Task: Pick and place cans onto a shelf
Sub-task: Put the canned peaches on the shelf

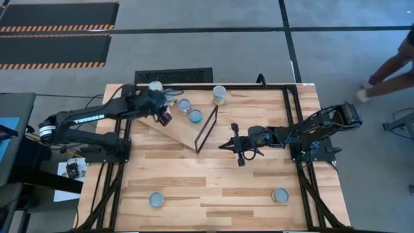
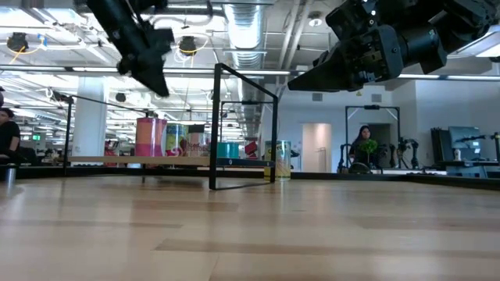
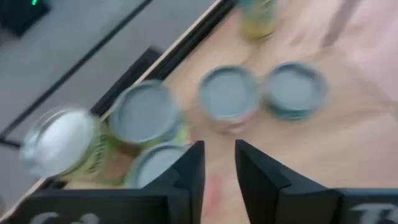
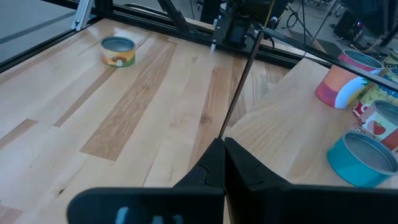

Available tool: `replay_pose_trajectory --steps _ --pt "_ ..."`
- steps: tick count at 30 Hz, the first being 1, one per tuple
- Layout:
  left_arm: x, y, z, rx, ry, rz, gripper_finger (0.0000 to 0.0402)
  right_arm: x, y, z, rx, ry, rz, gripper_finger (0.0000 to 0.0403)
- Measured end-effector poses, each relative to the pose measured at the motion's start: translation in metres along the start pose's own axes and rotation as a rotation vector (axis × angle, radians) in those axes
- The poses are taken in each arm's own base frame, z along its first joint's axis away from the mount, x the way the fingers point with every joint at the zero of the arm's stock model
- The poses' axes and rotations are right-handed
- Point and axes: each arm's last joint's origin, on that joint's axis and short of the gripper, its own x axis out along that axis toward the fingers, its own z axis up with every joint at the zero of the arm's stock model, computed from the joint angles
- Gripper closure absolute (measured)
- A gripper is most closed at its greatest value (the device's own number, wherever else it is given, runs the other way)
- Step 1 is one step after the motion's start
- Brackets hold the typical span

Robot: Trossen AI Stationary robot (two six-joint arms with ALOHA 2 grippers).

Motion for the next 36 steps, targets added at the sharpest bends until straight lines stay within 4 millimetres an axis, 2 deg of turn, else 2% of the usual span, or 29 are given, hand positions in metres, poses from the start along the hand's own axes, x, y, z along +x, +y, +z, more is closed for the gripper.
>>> replay_pose_trajectory --steps 4,8,13,17,21,25,31,36 --pt "-0.019 -0.026 -0.016 0.033 -0.155 -0.102 0.0361 0.0 0.0 0.0 0.0 0.0 0.0 0.0391" --pt "-0.032 -0.061 -0.039 0.042 -0.348 -0.284 0.0395 0.0 0.0 0.0 0.0 -0.001 -0.001 0.0391" --pt "-0.04 -0.096 -0.068 0.089 -0.573 -0.446 0.0396 0.0 0.0 0.0 0.057 0.012 0.001 0.0391" --pt "-0.041 -0.112 -0.09 0.149 -0.674 -0.541 0.0396 0.001 0.008 0.006 0.143 0.145 0.003 0.0391" --pt "-0.041 -0.118 -0.108 0.168 -0.719 -0.637 0.0396 -0.001 0.037 0.017 0.175 0.329 -0.017 0.0391" --pt "-0.036 -0.118 -0.123 0.176 -0.735 -0.714 0.0395 -0.014 0.075 0.036 0.29 0.481 0.02 0.0391" --pt "-0.028 -0.111 -0.137 0.158 -0.752 -0.725 0.0395 -0.058 0.136 0.061 0.531 0.689 -0.003 0.0382" --pt "-0.026 -0.11 -0.14 0.161 -0.748 -0.722 0.0395 -0.1 0.175 0.066 0.795 0.816 -0.091 0.0349"
